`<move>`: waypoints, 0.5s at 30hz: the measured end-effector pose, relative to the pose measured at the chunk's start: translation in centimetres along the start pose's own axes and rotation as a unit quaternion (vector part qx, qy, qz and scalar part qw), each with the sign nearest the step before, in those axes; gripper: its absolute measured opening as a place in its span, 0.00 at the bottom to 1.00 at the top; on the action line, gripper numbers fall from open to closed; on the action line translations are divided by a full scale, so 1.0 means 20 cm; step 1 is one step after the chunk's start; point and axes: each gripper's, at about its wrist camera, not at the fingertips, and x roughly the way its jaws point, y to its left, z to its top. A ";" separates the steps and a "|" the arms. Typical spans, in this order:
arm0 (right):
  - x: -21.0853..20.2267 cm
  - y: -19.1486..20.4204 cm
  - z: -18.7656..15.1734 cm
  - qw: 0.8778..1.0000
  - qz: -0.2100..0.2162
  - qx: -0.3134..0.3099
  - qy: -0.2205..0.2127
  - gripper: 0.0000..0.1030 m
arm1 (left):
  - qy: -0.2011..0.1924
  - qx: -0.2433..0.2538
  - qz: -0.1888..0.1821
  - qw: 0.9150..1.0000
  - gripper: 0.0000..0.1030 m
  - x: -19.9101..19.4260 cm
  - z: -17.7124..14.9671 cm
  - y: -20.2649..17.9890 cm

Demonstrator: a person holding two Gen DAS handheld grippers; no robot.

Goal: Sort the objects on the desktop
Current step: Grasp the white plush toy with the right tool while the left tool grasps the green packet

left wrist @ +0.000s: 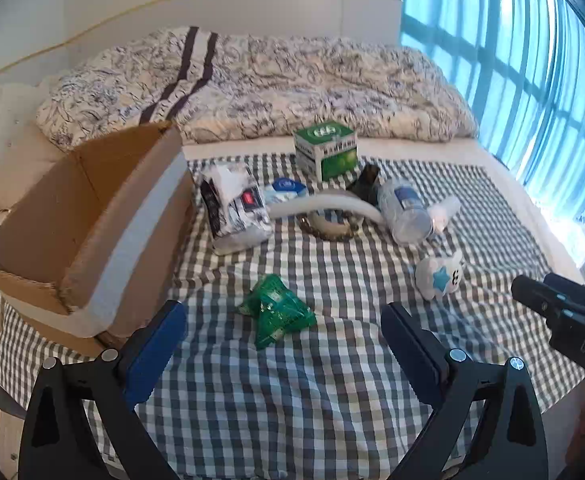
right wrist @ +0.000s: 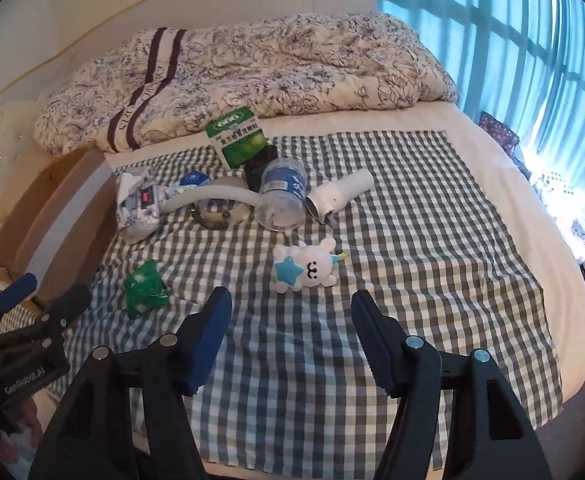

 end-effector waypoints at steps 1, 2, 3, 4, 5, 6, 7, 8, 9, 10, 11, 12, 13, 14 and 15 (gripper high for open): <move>0.02 -0.01 0.00 1.000 -0.001 0.002 0.004 0.62 | 0.005 0.002 0.000 1.000 0.98 0.02 0.00 -0.01; 0.04 -0.02 0.00 1.000 -0.004 0.005 0.009 0.63 | 0.010 0.003 0.000 1.000 0.98 0.05 -0.01 -0.01; 0.06 -0.03 0.00 1.000 -0.007 0.006 0.012 0.66 | 0.015 0.004 0.000 1.000 0.98 0.07 -0.01 -0.01; 0.08 -0.04 0.00 1.000 -0.010 0.007 0.016 0.68 | 0.021 0.005 0.000 1.000 0.98 0.09 -0.02 -0.02; 0.11 -0.04 0.00 1.000 -0.011 0.007 0.019 0.69 | 0.027 0.006 0.001 1.000 0.98 0.12 -0.02 -0.02; 0.14 -0.04 0.00 1.000 -0.011 0.008 0.024 0.69 | 0.032 0.008 0.002 0.999 0.98 0.15 -0.03 -0.03; 0.15 -0.04 0.00 1.000 -0.011 0.009 0.028 0.69 | 0.037 0.008 0.003 0.999 0.98 0.17 -0.03 -0.03; 0.18 -0.04 0.00 0.999 -0.011 0.010 0.033 0.70 | 0.043 0.008 0.004 0.999 0.98 0.20 -0.04 -0.03; 0.21 -0.04 0.00 0.999 -0.011 0.010 0.038 0.71 | 0.050 0.009 0.004 0.999 0.98 0.24 -0.04 -0.03; 0.24 -0.04 0.00 0.999 -0.011 0.009 0.043 0.71 | 0.056 0.009 0.002 0.998 0.98 0.27 -0.05 -0.03; 0.27 -0.04 0.01 0.999 -0.013 0.007 0.047 0.71 | 0.062 0.010 0.000 0.998 0.98 0.30 -0.05 -0.03; 0.28 -0.04 0.01 0.999 -0.012 0.006 0.047 0.71 | 0.068 0.009 0.000 0.998 0.98 0.32 -0.06 -0.03; 0.29 -0.04 0.01 0.999 -0.007 0.005 0.044 0.71 | 0.074 0.008 -0.001 0.997 0.99 0.36 -0.06 -0.03; 0.31 -0.04 0.02 0.999 0.001 0.006 0.040 0.71 | 0.079 0.007 -0.001 0.997 1.00 0.38 -0.06 -0.03; 0.33 -0.04 0.03 0.999 0.009 0.007 0.039 0.72 | 0.088 0.005 0.000 0.996 1.00 0.42 -0.06 -0.02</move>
